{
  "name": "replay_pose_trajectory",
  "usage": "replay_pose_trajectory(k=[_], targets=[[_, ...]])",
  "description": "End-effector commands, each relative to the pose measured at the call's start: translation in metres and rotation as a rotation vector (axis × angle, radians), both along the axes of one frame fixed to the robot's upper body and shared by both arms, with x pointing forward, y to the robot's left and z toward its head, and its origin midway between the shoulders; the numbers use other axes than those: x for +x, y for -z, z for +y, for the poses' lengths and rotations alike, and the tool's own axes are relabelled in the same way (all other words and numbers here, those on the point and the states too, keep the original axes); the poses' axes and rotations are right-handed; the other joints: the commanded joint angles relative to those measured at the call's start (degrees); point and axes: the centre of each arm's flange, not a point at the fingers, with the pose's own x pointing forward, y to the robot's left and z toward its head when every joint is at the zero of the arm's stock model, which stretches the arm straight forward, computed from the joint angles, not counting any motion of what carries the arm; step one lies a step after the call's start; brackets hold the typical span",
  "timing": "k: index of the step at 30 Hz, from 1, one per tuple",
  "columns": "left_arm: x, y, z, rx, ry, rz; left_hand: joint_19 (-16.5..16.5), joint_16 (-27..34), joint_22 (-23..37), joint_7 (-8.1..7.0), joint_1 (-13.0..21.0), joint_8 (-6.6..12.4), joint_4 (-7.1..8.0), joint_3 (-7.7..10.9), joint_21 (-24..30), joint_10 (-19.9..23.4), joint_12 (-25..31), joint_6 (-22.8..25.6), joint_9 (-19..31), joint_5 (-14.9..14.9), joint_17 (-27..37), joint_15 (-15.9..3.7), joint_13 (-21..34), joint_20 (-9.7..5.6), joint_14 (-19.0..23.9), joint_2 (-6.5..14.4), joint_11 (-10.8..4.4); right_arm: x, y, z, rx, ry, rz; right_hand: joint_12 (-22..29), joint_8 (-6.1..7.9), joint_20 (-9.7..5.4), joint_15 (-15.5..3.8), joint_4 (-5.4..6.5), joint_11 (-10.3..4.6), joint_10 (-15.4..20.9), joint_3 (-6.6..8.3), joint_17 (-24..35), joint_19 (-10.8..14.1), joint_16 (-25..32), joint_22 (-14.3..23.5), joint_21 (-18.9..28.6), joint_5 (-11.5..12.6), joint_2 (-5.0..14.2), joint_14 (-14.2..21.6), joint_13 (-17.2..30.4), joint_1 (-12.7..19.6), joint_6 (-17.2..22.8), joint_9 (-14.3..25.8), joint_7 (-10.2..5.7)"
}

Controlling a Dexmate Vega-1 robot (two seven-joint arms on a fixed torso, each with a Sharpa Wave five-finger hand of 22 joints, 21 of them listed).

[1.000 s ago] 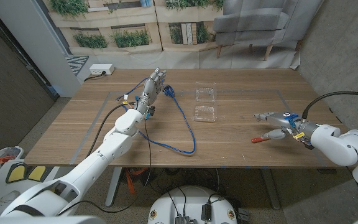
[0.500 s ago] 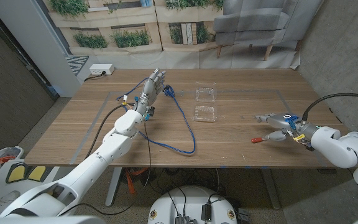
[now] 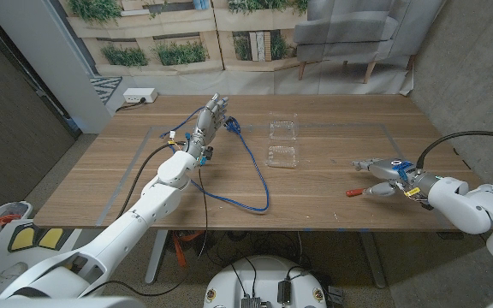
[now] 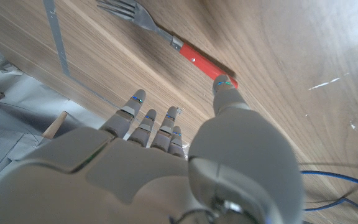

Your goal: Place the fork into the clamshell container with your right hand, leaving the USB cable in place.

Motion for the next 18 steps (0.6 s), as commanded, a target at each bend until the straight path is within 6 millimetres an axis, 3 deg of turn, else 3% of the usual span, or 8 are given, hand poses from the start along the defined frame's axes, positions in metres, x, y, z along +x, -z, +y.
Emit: replay_pose_trajectory(k=[1,4,14,18], targets=[[-0.0004,-0.0019,-0.0010,0.001,0.000,-0.005,0.0,0.4,0.2,0.12,0.2,-0.01,-0.23,0.25,0.3,0.0,0.0,-0.3,0.1,0.0,0.2,-0.13,0.2,-0.06,-0.4,0.1,0.16,0.0046,0.0052,-0.0031,-0.011,0.005,0.021,-0.4,0.80,-0.53,-7.53,0.43,-1.75,0.2,0.30,0.4,-0.1,-0.2,0.3,-0.2,-0.2,0.44,-0.4,-0.2,0.9,1.0,0.1,-2.04],[-0.0002,-0.0020,-0.0019,0.004,0.001,-0.005,0.0,0.4,0.2,0.14,0.2,0.00,-0.25,0.25,0.3,0.1,0.0,-0.3,0.1,0.0,0.2,-0.12,0.2,-0.06,-0.4,0.1,0.32,0.0059,0.0062,-0.0034,-0.010,0.007,0.024,-0.7,0.95,-0.61,-7.83,0.55,-3.41,-0.1,0.42,0.5,-0.5,-0.3,0.3,-0.3,-0.3,0.82,-0.8,-0.4,1.5,1.3,0.1,-3.37],[0.0001,-0.0029,-0.0028,0.005,0.001,-0.005,0.0,0.4,0.2,0.06,0.2,0.01,-0.28,0.24,0.3,0.1,0.0,-0.3,0.1,0.0,0.2,-0.10,0.2,-0.03,-0.4,0.2,0.25,0.0098,0.0099,-0.0038,-0.007,0.007,0.034,-0.9,0.89,-0.98,-7.85,0.56,-3.86,0.1,0.66,0.6,-0.8,-0.3,0.3,-0.4,-0.4,1.34,-1.0,-0.5,2.3,1.1,0.1,-3.64],[-0.0008,-0.0022,-0.0027,0.004,-0.001,-0.002,0.0,0.4,0.2,0.12,0.2,0.01,-0.29,0.24,0.3,0.1,0.0,-0.3,0.1,0.0,0.2,-0.10,0.2,-0.04,-0.4,0.2,0.28,0.0125,0.0109,-0.0022,-0.007,0.001,0.034,-1.1,0.39,-1.18,-7.97,0.65,-4.72,0.3,0.72,0.7,-1.0,-0.2,0.3,-0.3,-0.4,1.67,-1.1,-0.7,2.8,-0.4,0.1,-4.28]])
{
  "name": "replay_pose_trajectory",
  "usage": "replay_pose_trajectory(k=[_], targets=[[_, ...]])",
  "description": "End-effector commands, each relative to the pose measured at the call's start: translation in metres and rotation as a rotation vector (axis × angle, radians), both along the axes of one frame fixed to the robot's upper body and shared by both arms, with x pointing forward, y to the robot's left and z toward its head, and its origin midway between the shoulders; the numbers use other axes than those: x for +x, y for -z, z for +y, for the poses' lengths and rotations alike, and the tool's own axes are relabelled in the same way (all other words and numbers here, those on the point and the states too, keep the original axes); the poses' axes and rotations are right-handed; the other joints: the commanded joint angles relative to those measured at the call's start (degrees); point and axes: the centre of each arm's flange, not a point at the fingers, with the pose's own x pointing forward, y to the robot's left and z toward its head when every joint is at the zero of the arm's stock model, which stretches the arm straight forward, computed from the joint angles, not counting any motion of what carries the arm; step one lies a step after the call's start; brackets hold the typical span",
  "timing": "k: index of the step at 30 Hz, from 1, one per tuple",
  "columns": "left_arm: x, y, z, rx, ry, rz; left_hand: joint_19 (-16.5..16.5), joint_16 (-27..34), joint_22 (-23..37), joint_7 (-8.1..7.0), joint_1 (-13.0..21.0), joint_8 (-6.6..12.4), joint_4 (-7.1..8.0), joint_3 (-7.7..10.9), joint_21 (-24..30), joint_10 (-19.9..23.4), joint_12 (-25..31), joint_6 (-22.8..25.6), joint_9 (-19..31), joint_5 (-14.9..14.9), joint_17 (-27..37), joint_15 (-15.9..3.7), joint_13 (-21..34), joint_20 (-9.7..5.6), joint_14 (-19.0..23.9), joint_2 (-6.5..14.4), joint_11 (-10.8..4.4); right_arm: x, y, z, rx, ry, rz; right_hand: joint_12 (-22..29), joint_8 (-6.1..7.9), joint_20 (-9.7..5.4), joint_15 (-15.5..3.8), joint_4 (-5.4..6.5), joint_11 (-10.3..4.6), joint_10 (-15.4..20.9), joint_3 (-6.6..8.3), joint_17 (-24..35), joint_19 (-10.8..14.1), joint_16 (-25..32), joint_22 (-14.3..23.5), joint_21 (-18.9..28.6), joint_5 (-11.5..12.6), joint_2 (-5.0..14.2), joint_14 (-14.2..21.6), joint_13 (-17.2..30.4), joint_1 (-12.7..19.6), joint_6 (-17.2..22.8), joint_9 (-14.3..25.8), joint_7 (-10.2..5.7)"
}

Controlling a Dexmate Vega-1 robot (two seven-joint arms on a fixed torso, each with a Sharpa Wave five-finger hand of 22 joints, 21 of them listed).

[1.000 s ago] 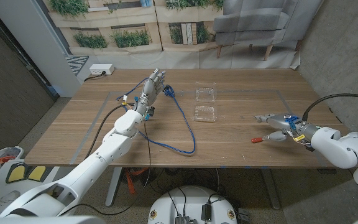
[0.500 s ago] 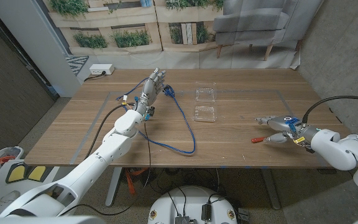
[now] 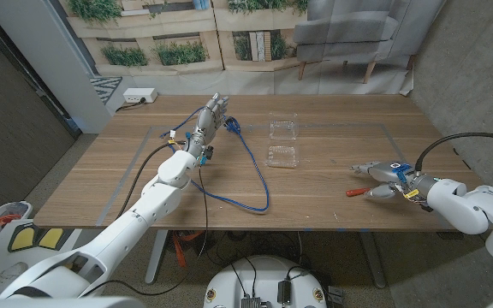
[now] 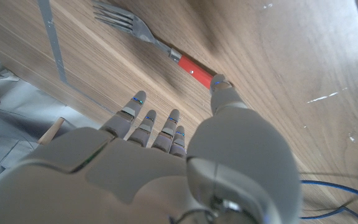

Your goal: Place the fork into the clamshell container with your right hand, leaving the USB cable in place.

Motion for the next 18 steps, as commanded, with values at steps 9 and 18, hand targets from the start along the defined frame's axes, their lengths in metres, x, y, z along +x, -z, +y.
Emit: replay_pose_trajectory(k=[9,18], targets=[[-0.0010,0.0022,-0.0029,-0.004,-0.004,0.007,0.0,0.4,0.2,0.06,0.1,0.08,-0.15,0.07,0.3,0.1,0.1,-0.1,0.1,0.0,0.2,-0.08,0.3,-0.01,-0.4,0.2,0.28,0.0112,0.0041,0.0023,-0.004,-0.017,0.013,-0.7,-0.73,-0.27,-8.00,0.25,-1.33,0.4,0.28,0.3,-0.2,0.0,0.3,-0.1,-0.2,0.50,-0.6,-0.2,1.2,-2.4,0.2,-0.54],[-0.0003,0.0036,-0.0072,-0.009,0.003,0.004,-0.1,0.4,0.2,0.07,0.1,0.10,-0.18,0.05,0.3,0.3,0.1,-0.1,0.1,0.0,0.2,-0.11,0.3,-0.01,-0.4,0.2,0.51,0.0118,0.0054,0.0023,0.003,-0.021,0.014,-0.7,-0.68,-0.44,-8.31,0.26,-1.35,0.9,0.32,0.3,-0.1,0.1,0.3,0.0,-0.2,0.73,-0.7,-0.3,1.6,-2.7,0.2,-0.51]])
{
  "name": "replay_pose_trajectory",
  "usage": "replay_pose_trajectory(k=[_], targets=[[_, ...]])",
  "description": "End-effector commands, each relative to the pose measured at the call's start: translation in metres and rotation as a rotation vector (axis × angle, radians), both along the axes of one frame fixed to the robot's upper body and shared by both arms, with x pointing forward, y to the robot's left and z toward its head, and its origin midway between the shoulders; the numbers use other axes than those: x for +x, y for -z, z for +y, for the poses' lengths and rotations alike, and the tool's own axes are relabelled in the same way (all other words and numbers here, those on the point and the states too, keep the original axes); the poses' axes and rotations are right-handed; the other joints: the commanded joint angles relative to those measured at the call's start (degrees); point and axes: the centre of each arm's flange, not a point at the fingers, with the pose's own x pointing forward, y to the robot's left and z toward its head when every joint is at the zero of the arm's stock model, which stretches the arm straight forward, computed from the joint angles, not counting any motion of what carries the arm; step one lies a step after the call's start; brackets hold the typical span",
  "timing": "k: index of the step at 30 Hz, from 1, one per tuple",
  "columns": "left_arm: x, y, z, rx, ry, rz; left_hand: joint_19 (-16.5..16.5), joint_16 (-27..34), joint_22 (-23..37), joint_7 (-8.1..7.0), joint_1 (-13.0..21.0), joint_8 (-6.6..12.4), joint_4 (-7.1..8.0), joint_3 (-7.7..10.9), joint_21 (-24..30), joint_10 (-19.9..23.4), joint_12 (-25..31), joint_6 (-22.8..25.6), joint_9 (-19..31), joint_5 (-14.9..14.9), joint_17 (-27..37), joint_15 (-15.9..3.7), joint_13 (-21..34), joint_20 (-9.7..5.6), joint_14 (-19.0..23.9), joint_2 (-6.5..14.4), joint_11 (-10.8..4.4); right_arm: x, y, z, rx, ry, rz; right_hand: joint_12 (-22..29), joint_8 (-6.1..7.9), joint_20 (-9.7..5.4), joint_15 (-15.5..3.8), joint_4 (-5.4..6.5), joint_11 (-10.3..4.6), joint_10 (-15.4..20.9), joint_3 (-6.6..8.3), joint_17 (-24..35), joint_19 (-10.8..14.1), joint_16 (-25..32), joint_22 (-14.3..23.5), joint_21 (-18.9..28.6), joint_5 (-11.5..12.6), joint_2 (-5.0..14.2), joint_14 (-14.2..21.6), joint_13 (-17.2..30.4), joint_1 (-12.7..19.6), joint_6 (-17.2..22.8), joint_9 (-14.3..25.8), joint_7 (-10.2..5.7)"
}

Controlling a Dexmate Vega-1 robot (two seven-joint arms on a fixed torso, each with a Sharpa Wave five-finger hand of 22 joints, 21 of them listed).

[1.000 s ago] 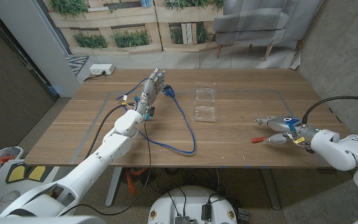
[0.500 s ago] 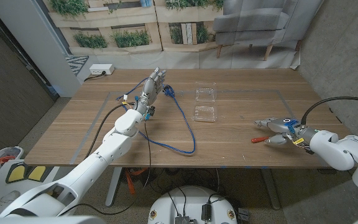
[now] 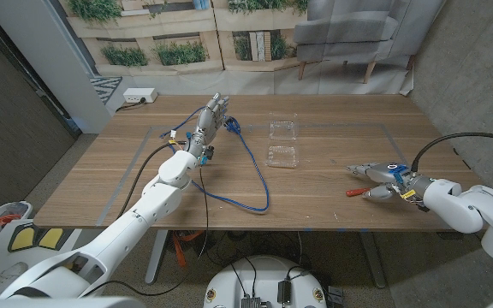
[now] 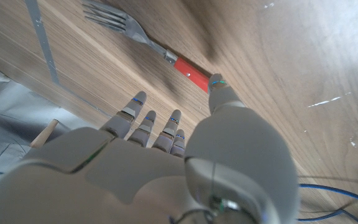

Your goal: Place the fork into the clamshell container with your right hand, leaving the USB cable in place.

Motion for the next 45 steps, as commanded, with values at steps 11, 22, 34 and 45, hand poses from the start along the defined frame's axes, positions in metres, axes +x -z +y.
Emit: replay_pose_trajectory(k=[11,22,34,45], targets=[[-0.003,0.004,-0.004,-0.007,-0.002,0.000,-0.1,0.4,0.2,0.11,0.1,0.10,-0.20,0.04,0.3,0.4,0.1,0.0,0.1,0.0,0.2,-0.07,0.3,0.02,-0.4,0.3,0.27,0.003,0.008,0.000,0.018,-0.013,0.004,0.5,0.93,-0.59,-8.86,0.54,-0.39,3.7,0.07,0.4,0.1,0.4,0.3,0.1,0.0,0.70,0.1,0.0,0.8,0.8,0.1,-1.58],[-0.008,0.006,-0.004,-0.006,-0.003,0.002,-0.1,0.4,0.2,0.12,0.1,0.11,-0.23,0.01,0.3,0.5,0.2,0.0,0.1,0.0,0.2,-0.10,0.3,0.01,-0.3,0.3,0.28,0.004,0.010,0.000,0.021,-0.016,0.014,0.5,1.03,-0.88,-9.04,0.78,-0.50,4.8,-0.09,0.5,0.2,0.6,0.3,0.2,0.1,1.15,0.1,-0.2,0.9,1.1,0.1,-1.78],[-0.011,0.007,-0.006,-0.012,-0.001,-0.005,-0.1,0.4,0.2,-0.04,0.0,0.12,-0.26,-0.01,0.3,0.7,0.3,0.1,0.1,0.0,0.2,-0.10,0.3,0.01,-0.3,0.3,0.34,0.006,0.011,0.001,0.023,-0.020,0.019,1.3,1.47,-1.38,-9.74,0.99,-0.64,9.3,-0.41,0.6,0.4,1.1,0.3,0.2,0.2,2.15,0.7,-0.5,1.2,2.4,0.0,-1.82],[-0.013,0.007,-0.004,-0.013,-0.004,-0.006,-0.1,0.4,0.2,0.07,0.0,0.14,-0.28,-0.04,0.3,0.9,0.3,0.2,0.1,0.0,0.2,-0.07,0.3,-0.01,-0.2,0.3,0.45,0.006,0.014,0.002,0.020,-0.016,0.026,1.4,1.84,-1.77,-9.82,1.11,-0.68,11.3,-0.62,0.6,0.5,1.5,0.3,0.2,0.3,2.72,1.0,-0.7,1.4,3.7,0.0,-1.97]])
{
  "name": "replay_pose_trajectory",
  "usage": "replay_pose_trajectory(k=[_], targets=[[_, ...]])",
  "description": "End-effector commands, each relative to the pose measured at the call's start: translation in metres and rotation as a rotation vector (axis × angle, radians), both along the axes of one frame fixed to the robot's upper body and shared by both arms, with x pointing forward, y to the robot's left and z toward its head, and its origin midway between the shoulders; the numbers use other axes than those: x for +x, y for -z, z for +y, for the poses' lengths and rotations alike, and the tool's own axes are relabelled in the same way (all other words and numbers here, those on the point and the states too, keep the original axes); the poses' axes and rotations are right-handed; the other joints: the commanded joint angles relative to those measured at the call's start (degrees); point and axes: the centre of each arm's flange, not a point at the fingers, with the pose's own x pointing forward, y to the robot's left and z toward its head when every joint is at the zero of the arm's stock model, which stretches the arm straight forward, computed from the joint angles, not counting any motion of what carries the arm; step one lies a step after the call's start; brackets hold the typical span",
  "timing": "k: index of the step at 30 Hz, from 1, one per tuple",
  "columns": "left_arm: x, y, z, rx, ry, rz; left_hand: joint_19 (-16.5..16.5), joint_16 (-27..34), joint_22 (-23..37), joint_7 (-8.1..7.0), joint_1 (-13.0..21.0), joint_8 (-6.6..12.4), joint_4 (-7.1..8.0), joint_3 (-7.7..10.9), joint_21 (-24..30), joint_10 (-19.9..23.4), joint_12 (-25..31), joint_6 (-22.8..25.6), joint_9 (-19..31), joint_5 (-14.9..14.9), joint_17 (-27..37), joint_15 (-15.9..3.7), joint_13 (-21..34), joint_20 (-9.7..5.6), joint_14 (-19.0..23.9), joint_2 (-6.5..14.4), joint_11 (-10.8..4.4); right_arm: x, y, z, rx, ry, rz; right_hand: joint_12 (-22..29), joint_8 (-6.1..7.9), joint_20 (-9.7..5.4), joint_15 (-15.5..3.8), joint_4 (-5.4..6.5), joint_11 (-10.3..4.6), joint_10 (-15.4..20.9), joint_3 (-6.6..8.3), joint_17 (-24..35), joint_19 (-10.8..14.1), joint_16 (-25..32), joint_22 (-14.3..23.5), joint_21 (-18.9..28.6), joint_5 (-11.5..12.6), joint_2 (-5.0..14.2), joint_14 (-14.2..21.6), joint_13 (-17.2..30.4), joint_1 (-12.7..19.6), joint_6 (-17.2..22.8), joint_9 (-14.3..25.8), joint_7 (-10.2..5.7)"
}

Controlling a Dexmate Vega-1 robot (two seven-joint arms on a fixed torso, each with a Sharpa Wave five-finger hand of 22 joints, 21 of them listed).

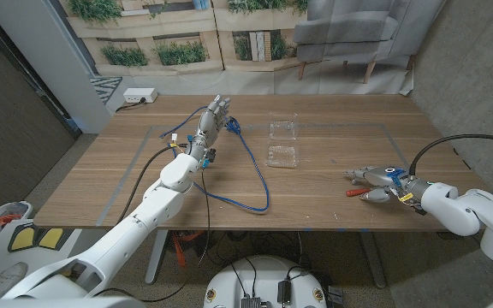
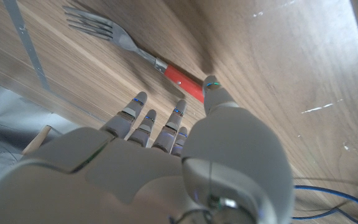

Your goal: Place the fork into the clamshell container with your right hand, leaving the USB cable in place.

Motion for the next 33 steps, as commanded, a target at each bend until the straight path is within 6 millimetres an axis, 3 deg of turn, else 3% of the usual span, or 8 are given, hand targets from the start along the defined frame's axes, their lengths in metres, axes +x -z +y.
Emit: replay_pose_trajectory(k=[1,19,24,33], targets=[[-0.0027,0.0009,0.0008,-0.002,0.001,-0.001,-0.1,0.4,0.2,0.04,0.0,0.14,-0.29,-0.04,0.3,0.4,0.3,0.2,0.1,0.0,0.1,-0.05,0.3,0.01,-0.3,0.4,-0.09,-0.0001,0.0020,0.0011,0.000,0.003,0.004,0.2,0.50,-1.16,-9.82,0.32,0.11,1.4,-0.15,0.2,0.5,0.4,0.3,0.2,0.2,0.66,0.6,0.1,0.2,0.9,0.1,-0.35],[-0.0038,0.0006,0.0017,0.002,0.005,-0.006,-0.1,0.4,0.2,-0.01,-0.1,0.11,-0.33,-0.09,0.3,0.5,0.4,0.2,0.1,0.0,0.1,-0.10,0.3,-0.04,-0.2,0.4,-0.12,-0.0054,0.0075,0.0034,0.019,0.012,-0.019,2.9,0.42,-1.64,-10.19,-0.48,0.12,8.8,-0.77,0.1,1.5,1.2,0.3,0.4,0.2,0.80,2.7,1.2,2.1,3.1,0.0,-0.85],[-0.0041,0.0000,0.0018,0.002,0.006,-0.008,0.0,0.4,0.2,0.03,-0.1,0.11,-0.34,-0.11,0.3,0.6,0.4,0.2,0.1,0.0,0.1,-0.10,0.3,-0.04,-0.2,0.4,-0.05,-0.0065,0.0085,0.0043,0.026,0.010,-0.042,5.9,-0.05,-2.02,-10.43,-0.35,0.47,12.3,-1.31,0.2,2.0,1.5,0.3,0.4,-0.1,0.78,4.6,2.8,3.2,4.1,0.1,-1.29],[-0.0065,0.0008,0.0008,-0.001,0.005,-0.009,-0.1,0.4,0.2,0.04,-0.1,0.11,-0.36,-0.14,0.3,0.5,0.3,0.2,0.1,0.0,0.1,-0.08,0.3,-0.02,-0.2,0.4,-0.23,-0.0054,0.0099,0.0044,0.048,0.006,-0.061,9.5,-0.40,-2.54,-10.71,-0.35,0.42,14.9,-1.89,0.7,3.0,1.9,0.3,0.5,-0.2,1.04,6.7,5.3,4.7,5.9,0.2,-1.29]])
